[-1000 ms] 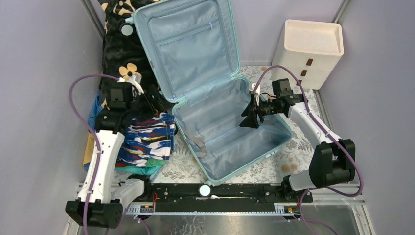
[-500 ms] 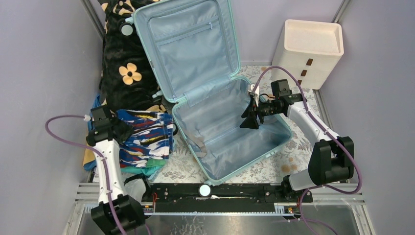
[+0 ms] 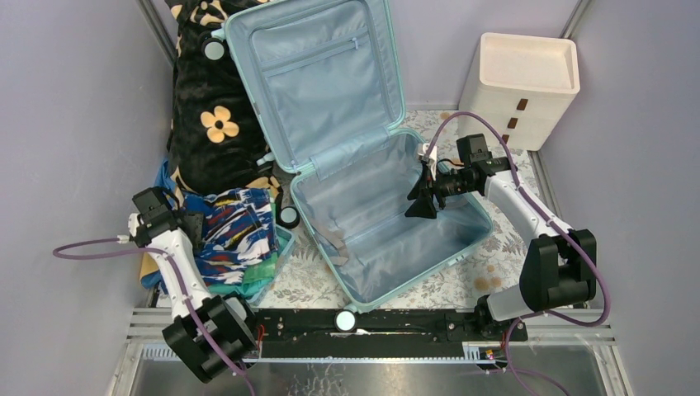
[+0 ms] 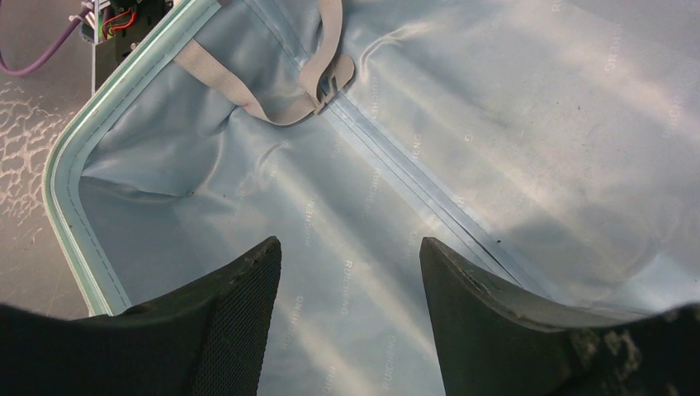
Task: Open, take out, and arrange the luggage
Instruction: Place the clothes in the bin.
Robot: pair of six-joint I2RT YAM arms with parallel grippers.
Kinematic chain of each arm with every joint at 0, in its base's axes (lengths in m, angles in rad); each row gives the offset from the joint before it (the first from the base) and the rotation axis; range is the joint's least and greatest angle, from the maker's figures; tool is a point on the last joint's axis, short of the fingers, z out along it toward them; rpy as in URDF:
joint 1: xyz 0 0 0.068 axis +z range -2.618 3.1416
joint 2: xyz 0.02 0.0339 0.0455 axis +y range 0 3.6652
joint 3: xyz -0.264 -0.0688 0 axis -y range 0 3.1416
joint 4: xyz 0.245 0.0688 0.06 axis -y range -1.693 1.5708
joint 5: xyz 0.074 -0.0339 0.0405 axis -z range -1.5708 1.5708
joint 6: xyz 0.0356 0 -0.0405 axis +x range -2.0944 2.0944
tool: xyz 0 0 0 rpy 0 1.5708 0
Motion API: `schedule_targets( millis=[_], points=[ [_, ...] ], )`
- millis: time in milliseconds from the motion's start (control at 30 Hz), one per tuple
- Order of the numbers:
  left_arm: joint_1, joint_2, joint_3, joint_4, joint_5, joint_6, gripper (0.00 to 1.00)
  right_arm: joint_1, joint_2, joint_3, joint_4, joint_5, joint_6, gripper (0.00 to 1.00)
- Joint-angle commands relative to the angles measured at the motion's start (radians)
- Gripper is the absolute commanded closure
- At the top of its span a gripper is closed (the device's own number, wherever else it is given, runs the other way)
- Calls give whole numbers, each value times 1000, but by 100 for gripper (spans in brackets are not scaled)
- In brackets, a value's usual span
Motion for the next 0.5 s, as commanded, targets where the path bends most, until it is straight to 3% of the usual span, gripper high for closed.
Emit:
schedule_targets(
  millis=[0, 133, 300, 400, 467],
  points=[
    [31, 27, 10, -18, -52, 25, 32, -2, 9, 48, -28, -22, -25, 30],
    [-3, -6, 156, -103, -50, 36, 12, -3, -1, 47, -30, -25, -31, 31],
    [-68, -8, 284, -95, 63, 59, 6, -8, -8, 65, -63, -17, -52, 30],
    [-93, -5, 274, 27, 261, 119, 5, -23, -20, 83, -70, -17, -44, 30],
    [-110, -11, 222, 181, 535, 130, 1, -36, -29, 100, -71, -13, -30, 29]
  ],
)
